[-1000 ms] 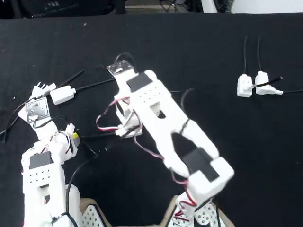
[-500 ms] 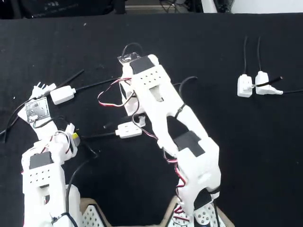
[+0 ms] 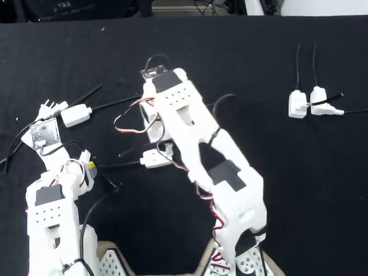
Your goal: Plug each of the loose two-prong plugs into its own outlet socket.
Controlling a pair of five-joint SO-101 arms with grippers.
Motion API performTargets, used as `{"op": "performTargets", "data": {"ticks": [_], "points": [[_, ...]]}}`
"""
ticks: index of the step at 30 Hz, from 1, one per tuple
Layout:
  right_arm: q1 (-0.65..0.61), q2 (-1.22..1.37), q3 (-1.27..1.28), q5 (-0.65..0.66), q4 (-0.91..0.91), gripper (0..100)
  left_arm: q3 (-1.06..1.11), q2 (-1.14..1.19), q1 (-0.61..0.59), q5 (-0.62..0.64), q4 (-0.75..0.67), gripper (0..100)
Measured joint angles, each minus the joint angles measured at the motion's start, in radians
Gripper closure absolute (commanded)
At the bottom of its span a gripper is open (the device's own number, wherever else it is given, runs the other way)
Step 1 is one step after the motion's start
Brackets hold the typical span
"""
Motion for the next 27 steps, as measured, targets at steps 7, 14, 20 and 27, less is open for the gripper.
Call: {"op": "performTargets", "data": {"ticks": [7, 14, 20, 27], "points": [[0.0, 0.0, 0.0, -0.032, 0.0, 98.8, 0.0, 0.0, 0.0, 0.0, 0.0, 77], [0.0, 0.071, -0.002, -0.032, 0.0, 98.8, 0.0, 0.0, 0.0, 0.0, 0.0, 77], [0.0, 0.078, -0.009, -0.032, 0.0, 98.8, 0.0, 0.0, 0.0, 0.0, 0.0, 77], [0.0, 0.086, -0.052, -0.032, 0.0, 98.8, 0.0, 0.0, 0.0, 0.0, 0.0, 77]]}}
